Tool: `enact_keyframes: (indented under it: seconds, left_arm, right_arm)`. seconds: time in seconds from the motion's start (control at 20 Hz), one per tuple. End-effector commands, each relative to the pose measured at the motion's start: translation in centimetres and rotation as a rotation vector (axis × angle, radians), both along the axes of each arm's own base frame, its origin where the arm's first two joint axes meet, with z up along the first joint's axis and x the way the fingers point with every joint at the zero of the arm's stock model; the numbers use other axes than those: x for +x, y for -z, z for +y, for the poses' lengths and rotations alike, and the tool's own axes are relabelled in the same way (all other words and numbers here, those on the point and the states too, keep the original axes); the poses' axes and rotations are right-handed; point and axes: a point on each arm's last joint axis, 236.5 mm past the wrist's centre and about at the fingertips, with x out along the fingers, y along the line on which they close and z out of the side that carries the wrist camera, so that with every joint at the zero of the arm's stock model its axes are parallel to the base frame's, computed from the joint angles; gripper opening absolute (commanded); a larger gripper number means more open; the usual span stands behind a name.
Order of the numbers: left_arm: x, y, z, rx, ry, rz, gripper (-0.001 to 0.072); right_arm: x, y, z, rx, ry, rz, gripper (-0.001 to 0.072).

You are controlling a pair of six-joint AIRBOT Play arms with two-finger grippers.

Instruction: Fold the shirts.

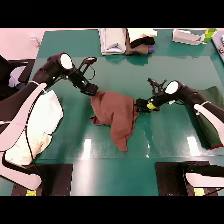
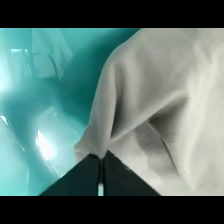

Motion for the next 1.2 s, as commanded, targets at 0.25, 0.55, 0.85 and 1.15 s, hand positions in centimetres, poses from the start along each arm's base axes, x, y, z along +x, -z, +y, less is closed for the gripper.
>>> enact_keyframes:
  seconds: [0.25, 0.55, 0.85, 1.15]
  left_arm:
    - [-1.8, -29.9, 1.4, -0.26, -0.042, -0.715, 0.0025]
    - [-5.6, -39.7, 3.1, -0.354, -0.046, -0.991, 0.0025]
    - [-0.5, -26.1, 1.2, -0.211, 0.005, -0.715, 0.0025]
    - [5.1, -9.3, -0.5, -0.077, 0.023, -0.407, 0.0026]
  right_arm:
    - [4.1, -35.6, -5.2, 0.1, 0.093, -0.846, 0.0014]
    - [-3.9, -47.1, -5.6, 0.052, 0.033, -1.148, 0.0014]
    - [-4.1, -35.7, -1.4, 0.044, -0.068, -0.846, 0.0014]
    - [-4.2, -21.1, 1.4, 0.006, -0.108, -0.515, 0.0014]
